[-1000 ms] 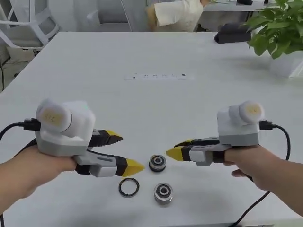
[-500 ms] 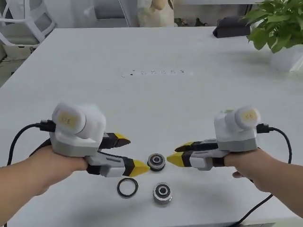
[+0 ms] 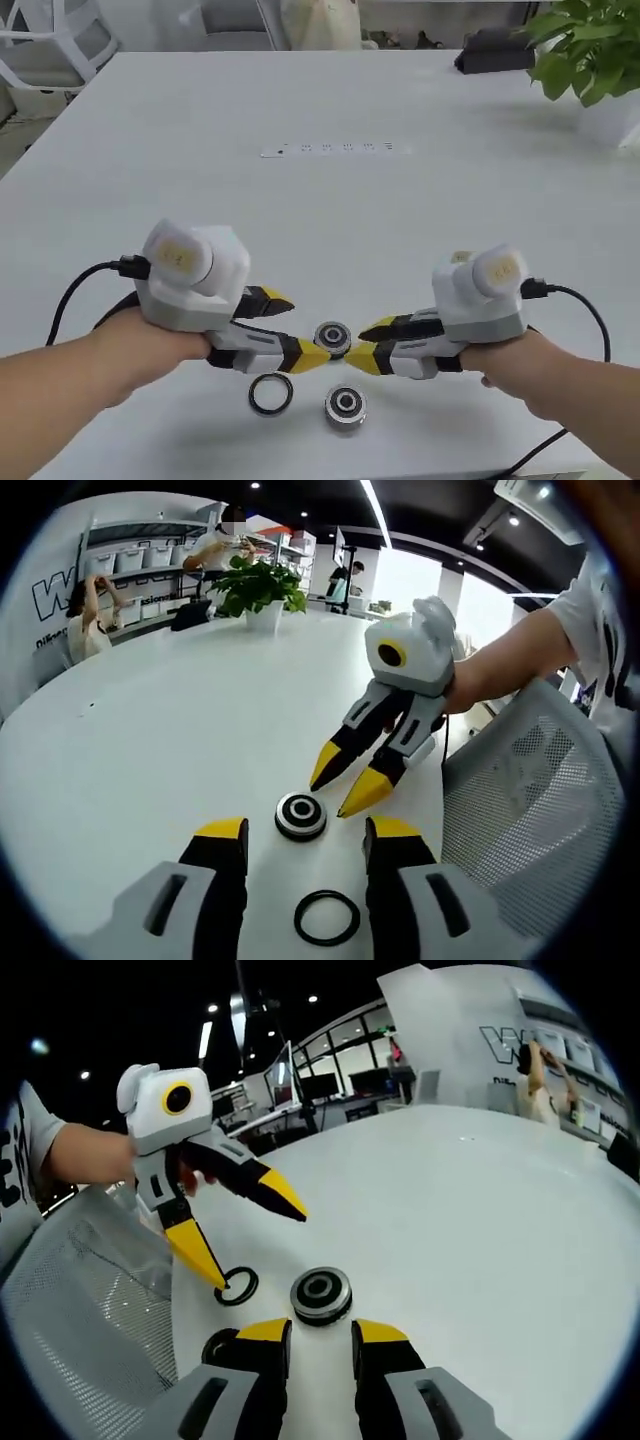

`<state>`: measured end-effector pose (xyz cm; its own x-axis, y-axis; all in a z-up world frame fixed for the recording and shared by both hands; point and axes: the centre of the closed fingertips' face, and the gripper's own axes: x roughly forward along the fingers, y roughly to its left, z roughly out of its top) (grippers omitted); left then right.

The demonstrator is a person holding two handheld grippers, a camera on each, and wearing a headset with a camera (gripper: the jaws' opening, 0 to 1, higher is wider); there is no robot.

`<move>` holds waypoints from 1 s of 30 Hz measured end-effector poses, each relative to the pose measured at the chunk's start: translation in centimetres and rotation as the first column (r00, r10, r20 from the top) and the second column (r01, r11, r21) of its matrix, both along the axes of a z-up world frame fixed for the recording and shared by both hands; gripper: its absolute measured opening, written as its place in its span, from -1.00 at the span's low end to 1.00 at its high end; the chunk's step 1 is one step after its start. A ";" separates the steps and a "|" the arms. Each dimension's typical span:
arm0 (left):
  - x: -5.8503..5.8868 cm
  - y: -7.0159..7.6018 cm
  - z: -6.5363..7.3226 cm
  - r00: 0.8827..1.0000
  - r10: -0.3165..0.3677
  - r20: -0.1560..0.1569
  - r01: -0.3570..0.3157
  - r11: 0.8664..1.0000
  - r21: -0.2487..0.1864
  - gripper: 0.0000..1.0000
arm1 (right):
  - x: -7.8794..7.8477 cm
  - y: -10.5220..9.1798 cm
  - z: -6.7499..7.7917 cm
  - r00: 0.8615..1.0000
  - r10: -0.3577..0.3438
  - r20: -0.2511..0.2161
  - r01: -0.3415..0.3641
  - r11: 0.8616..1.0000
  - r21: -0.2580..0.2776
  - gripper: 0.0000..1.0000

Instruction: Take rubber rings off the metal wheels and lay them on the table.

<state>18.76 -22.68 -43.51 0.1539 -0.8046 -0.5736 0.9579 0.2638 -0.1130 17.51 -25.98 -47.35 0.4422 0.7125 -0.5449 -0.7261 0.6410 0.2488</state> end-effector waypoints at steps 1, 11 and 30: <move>0.0 0.0 0.0 1.000 0.002 -0.002 -0.002 1.000 -0.002 -0.17 | 0.0 0.0 0.0 1.000 0.001 0.002 -0.001 1.000 -0.002 -0.57; 0.2 -1.1 -0.5 1.000 0.018 -0.023 -0.018 1.000 -0.016 -0.29 | 0.6 0.3 -0.2 1.000 0.008 0.021 -0.008 1.000 -0.011 -0.61; 0.1 -2.5 -2.0 1.000 -0.010 -0.005 0.010 1.000 0.022 -0.54 | 0.4 0.3 -0.5 0.999 0.025 0.045 -0.023 0.999 -0.036 -0.73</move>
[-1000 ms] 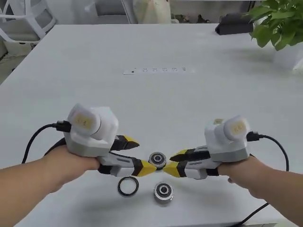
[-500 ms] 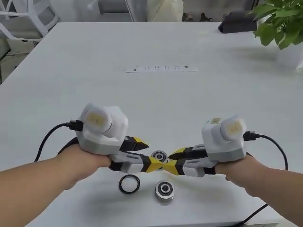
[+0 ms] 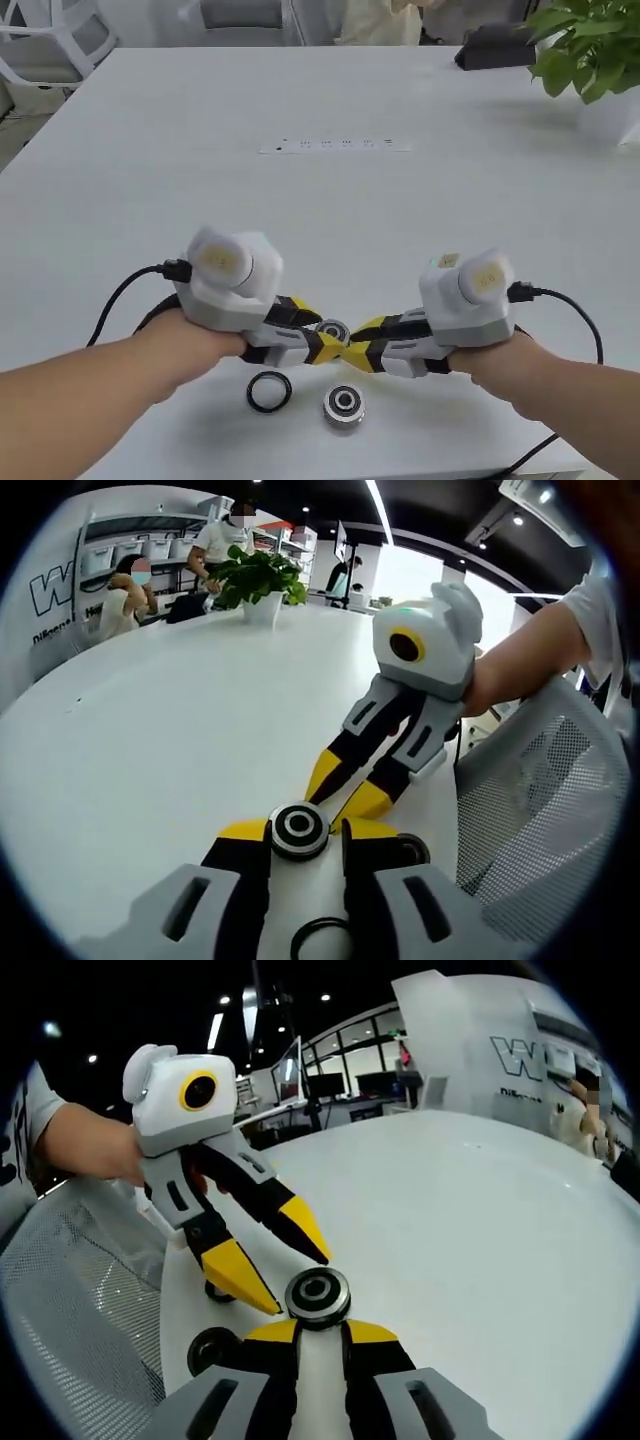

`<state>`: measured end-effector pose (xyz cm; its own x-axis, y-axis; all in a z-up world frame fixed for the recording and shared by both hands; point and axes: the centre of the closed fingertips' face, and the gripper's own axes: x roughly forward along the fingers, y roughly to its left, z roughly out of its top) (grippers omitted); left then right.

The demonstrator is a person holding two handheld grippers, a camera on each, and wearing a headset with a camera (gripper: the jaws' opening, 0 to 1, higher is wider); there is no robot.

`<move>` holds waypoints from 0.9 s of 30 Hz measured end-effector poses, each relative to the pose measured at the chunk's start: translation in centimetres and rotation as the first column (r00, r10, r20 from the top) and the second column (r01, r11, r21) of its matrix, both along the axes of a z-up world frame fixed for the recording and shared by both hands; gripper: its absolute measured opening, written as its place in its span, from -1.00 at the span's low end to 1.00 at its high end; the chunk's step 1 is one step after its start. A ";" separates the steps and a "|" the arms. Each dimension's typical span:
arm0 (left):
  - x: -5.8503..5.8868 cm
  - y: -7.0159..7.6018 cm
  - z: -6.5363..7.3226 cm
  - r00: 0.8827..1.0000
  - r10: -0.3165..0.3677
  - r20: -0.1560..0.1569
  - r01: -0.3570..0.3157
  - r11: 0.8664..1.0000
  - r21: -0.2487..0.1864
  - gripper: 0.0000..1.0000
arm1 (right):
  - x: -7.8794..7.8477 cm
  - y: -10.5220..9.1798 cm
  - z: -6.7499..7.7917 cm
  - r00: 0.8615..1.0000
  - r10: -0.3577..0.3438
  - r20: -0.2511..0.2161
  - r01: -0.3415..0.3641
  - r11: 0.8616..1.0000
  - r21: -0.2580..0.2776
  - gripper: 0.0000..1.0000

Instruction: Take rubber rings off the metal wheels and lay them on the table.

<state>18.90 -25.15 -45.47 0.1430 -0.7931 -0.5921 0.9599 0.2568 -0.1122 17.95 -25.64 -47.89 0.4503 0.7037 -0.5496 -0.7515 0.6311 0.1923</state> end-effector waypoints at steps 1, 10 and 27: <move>0.0 -0.1 0.0 1.000 -0.004 0.001 0.004 1.000 0.001 -0.55 | 0.0 0.0 0.0 1.000 0.001 0.001 -0.001 1.000 0.000 -0.73; -0.1 -0.3 -0.4 1.000 -0.013 0.015 0.013 1.000 0.022 -0.67 | 0.1 0.0 0.0 1.000 0.001 0.002 -0.001 1.000 0.000 -0.74; 0.3 -0.3 -0.6 0.994 -0.017 0.106 0.010 0.997 0.071 -0.85 | 0.0 -0.4 -0.1 1.000 -0.026 -0.011 0.025 1.000 -0.007 -0.99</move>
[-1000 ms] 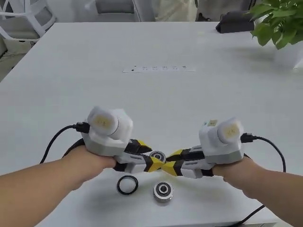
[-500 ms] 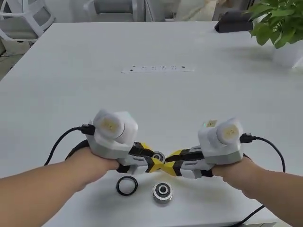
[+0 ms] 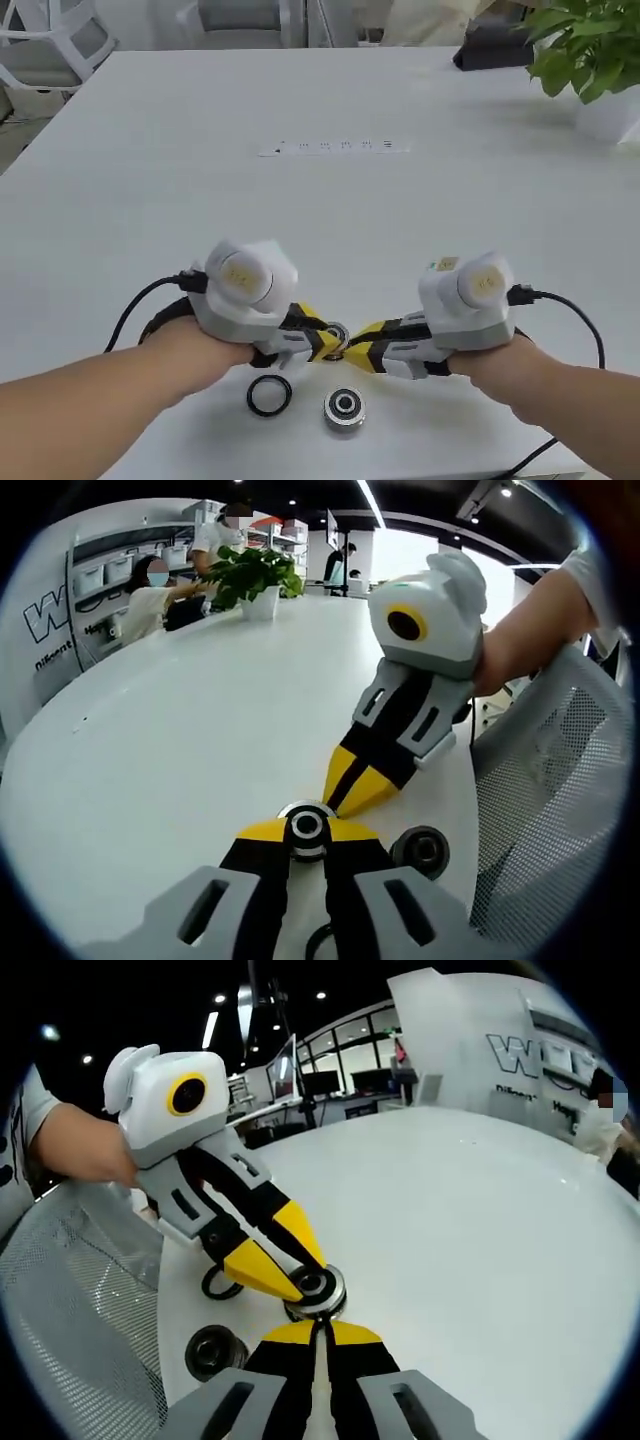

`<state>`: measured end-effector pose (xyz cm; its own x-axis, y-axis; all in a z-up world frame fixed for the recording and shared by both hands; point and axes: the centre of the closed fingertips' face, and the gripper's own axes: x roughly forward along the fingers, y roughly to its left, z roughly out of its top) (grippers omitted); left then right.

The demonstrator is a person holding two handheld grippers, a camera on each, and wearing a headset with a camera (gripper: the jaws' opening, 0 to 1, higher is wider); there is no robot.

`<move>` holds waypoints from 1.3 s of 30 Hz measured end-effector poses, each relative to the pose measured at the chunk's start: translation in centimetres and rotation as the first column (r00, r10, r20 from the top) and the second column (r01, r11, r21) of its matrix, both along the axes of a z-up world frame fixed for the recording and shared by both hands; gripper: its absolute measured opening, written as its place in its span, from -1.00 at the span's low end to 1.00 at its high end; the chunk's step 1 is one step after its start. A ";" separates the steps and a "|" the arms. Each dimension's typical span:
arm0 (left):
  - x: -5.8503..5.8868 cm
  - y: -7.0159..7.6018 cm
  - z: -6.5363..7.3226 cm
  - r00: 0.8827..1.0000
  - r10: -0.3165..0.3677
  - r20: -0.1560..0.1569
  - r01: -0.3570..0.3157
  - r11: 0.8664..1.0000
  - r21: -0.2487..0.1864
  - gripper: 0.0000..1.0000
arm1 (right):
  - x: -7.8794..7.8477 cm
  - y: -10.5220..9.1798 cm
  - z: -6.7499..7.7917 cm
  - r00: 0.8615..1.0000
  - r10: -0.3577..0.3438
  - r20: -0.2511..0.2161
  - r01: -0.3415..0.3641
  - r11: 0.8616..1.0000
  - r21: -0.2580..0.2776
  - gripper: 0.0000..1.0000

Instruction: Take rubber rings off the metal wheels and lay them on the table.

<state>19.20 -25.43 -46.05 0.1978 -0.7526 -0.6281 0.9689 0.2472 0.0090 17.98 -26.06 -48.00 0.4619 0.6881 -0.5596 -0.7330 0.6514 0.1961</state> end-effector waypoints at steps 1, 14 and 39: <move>0.1 0.0 0.0 1.000 0.005 -0.004 -0.005 1.000 0.001 -0.86 | 0.0 0.0 0.0 1.000 -0.006 -0.007 0.006 1.000 0.006 -0.99; 0.1 0.0 0.0 1.000 0.020 0.007 -0.020 1.000 0.008 -0.86 | 0.2 -0.2 -0.1 0.996 -0.070 -0.061 0.073 0.996 0.045 -1.00; -0.1 -0.4 -0.1 0.999 0.042 0.006 -0.042 0.998 0.037 -0.87 | 1.0 -1.0 1.6 0.968 -0.202 -0.150 0.230 0.952 0.204 -1.00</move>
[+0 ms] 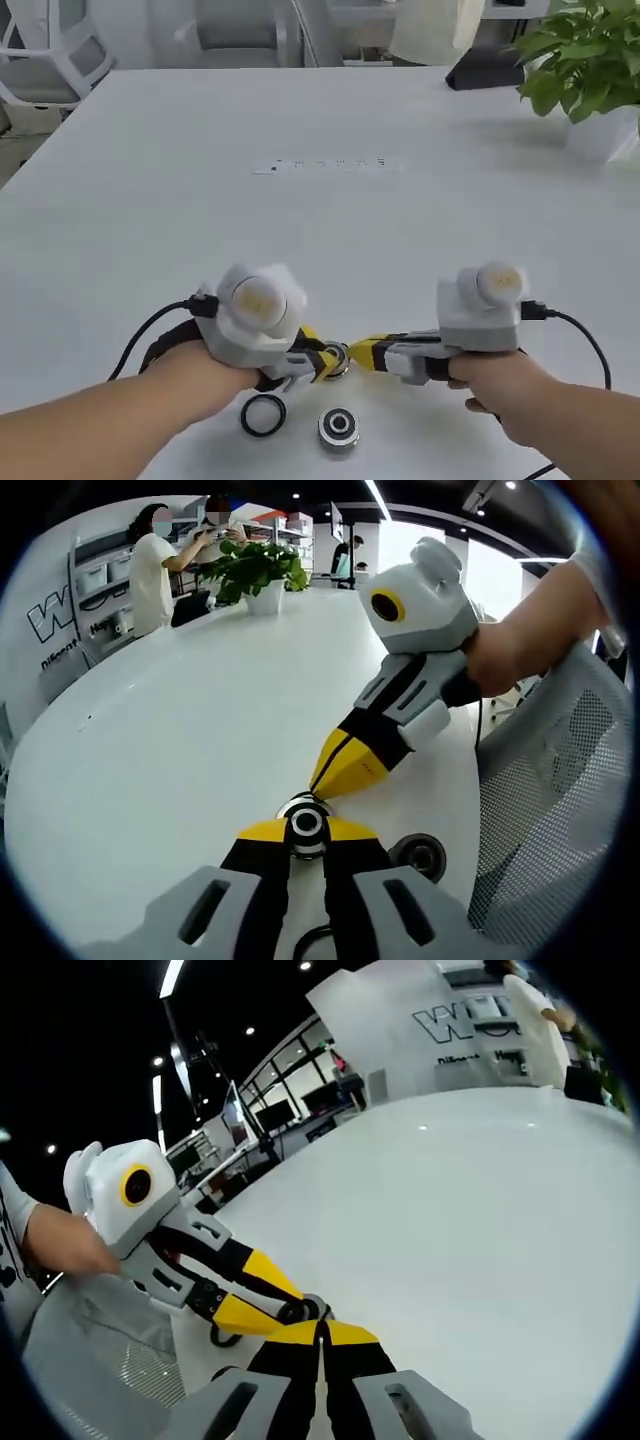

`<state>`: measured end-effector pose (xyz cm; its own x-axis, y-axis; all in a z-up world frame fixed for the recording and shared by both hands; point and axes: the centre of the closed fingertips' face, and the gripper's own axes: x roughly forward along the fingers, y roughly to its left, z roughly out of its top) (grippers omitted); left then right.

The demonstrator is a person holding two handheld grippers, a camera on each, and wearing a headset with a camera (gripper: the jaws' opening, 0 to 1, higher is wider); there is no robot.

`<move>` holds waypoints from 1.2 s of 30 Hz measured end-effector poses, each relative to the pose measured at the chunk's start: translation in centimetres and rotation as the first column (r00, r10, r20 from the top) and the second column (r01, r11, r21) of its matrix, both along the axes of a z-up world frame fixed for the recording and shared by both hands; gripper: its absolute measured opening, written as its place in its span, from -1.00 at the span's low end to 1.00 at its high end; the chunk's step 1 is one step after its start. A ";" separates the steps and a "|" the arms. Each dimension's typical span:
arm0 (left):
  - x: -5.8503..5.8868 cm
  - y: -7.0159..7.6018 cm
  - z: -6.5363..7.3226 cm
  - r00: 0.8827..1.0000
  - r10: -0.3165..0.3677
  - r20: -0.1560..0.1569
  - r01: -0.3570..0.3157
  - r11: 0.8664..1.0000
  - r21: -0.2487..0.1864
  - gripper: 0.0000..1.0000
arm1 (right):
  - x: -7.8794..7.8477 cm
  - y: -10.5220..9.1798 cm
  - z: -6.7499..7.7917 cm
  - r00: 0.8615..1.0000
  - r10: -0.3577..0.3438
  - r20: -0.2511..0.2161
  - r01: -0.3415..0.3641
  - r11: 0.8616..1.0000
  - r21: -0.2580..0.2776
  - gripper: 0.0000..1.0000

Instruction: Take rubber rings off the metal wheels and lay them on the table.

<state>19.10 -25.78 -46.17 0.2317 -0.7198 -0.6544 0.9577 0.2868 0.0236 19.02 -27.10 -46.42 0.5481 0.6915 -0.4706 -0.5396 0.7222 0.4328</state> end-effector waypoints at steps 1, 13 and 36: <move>0.0 0.0 0.0 1.000 -0.001 0.001 0.001 1.000 0.004 -0.87 | 0.0 0.0 0.1 1.000 -0.002 -0.002 0.002 1.000 0.002 -1.00; 0.0 0.0 0.0 1.000 0.006 0.008 -0.006 1.000 0.010 -0.87 | -0.3 0.7 0.5 1.000 0.022 0.014 -0.022 1.000 0.014 -1.00; -0.2 0.0 -0.1 1.000 0.009 0.007 -0.009 1.000 0.010 -0.87 | -0.6 1.4 1.9 0.996 0.071 0.055 -0.073 0.996 0.041 -1.00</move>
<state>18.92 -25.82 -46.24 0.2425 -0.7109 -0.6601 0.9549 0.2952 0.0329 18.44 -25.69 -44.56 0.5198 0.7490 -0.4108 -0.6128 0.6620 0.4317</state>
